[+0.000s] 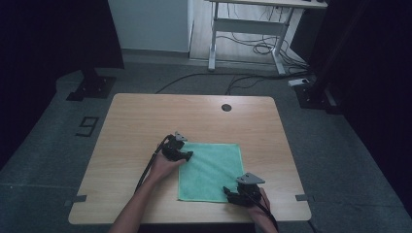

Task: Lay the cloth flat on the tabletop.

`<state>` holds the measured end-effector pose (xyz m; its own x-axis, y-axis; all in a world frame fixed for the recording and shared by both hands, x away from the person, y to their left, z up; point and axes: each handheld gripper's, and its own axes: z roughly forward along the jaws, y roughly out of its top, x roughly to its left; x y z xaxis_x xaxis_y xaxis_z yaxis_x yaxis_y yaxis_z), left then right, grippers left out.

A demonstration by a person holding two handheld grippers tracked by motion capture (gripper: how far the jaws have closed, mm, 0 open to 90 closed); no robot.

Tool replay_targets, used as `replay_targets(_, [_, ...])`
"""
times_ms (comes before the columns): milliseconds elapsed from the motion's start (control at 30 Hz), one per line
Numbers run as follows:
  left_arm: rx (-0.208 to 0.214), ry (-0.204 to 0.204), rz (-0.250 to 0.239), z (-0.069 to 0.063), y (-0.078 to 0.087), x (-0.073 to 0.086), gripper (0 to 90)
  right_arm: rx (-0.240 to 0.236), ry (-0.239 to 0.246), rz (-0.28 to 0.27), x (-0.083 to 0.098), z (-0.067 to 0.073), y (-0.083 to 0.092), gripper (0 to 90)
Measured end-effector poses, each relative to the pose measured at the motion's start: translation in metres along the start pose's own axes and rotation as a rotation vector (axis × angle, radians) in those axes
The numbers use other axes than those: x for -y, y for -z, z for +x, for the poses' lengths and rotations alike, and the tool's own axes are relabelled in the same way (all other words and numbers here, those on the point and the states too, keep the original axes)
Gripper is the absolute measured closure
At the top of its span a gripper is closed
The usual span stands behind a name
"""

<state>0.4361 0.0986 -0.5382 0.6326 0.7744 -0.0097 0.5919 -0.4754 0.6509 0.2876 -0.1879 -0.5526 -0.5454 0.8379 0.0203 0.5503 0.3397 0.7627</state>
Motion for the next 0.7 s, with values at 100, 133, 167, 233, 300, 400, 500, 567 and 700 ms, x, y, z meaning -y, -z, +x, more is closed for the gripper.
replay_targets(100, [-0.016, 0.010, -0.007, 0.001, 0.002, -0.001, 40.4, 0.000, 0.001, -0.025, -0.005, 0.002, 0.004, 30.1])
replay_targets(133, [-0.014, 0.016, -0.025, 0.002, 0.005, -0.002, 40.6, -0.004, 0.003, -0.039, -0.007, 0.004, 0.006, 30.1])
replay_targets(167, [-0.004, 0.025, -0.038, 0.003, 0.008, -0.003, 40.7, -0.007, 0.005, -0.053, -0.010, 0.005, 0.008, 30.1])
replay_targets(233, [0.007, 0.031, -0.048, 0.005, 0.014, -0.006, 40.6, -0.015, 0.014, -0.071, -0.015, 0.009, 0.010, 30.1])
replay_targets(300, [0.018, 0.045, -0.069, 0.007, 0.021, -0.008, 40.4, -0.022, 0.025, -0.086, -0.019, 0.013, 0.011, 30.3])
replay_targets(400, [0.026, 0.052, -0.087, 0.008, 0.028, -0.010, 40.5, -0.033, 0.033, -0.093, -0.023, 0.018, 0.010, 30.3])
replay_targets(500, [-0.005, 0.042, -0.106, 0.011, 0.040, -0.013, 42.0, -0.060, 0.056, -0.099, -0.030, 0.029, 0.006, 30.3])
replay_targets(567, [-0.014, 0.038, -0.107, 0.013, 0.045, -0.013, 42.1, -0.074, 0.066, -0.100, -0.033, 0.035, 0.003, 30.4])
replay_targets(700, [-0.034, 0.053, -0.120, 0.021, 0.054, -0.011, 41.3, -0.102, 0.074, -0.105, -0.039, 0.045, -0.003, 30.4])
